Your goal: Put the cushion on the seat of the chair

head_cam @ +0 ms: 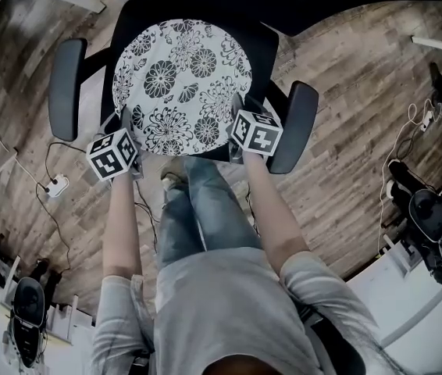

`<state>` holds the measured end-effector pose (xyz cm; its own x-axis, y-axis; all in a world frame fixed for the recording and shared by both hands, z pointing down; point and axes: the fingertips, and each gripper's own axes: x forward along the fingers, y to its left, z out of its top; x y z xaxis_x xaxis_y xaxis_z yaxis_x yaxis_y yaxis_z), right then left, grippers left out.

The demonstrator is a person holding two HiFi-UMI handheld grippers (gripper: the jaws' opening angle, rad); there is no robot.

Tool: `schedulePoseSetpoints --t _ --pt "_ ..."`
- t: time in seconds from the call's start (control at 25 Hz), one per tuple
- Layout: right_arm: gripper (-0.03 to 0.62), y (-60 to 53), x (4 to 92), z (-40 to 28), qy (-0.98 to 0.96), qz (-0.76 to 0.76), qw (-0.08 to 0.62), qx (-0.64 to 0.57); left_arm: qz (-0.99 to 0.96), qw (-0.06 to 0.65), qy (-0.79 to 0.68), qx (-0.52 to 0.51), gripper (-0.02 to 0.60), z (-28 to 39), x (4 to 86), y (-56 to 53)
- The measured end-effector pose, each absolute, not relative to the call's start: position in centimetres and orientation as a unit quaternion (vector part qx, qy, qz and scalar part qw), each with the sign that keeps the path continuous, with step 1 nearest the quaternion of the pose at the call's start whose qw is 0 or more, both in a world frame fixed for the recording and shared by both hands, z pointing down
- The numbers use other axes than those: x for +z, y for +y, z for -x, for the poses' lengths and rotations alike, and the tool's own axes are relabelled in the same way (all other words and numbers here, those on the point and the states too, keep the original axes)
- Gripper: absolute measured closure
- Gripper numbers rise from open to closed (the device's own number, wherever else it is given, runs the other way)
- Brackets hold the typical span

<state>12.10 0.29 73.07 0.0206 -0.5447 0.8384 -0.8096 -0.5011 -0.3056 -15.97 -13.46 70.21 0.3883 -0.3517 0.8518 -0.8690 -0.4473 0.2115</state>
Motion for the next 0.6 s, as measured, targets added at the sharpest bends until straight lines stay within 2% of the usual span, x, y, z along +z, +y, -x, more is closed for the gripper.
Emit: schedulePoseSetpoints --t 0.6 --pt "0.565 0.6 77.2 -12.8 -0.464 -0.705 0.18 0.506 -0.754 0.317 -0.391 0.422 0.56 16.6 74.2 -14.5"
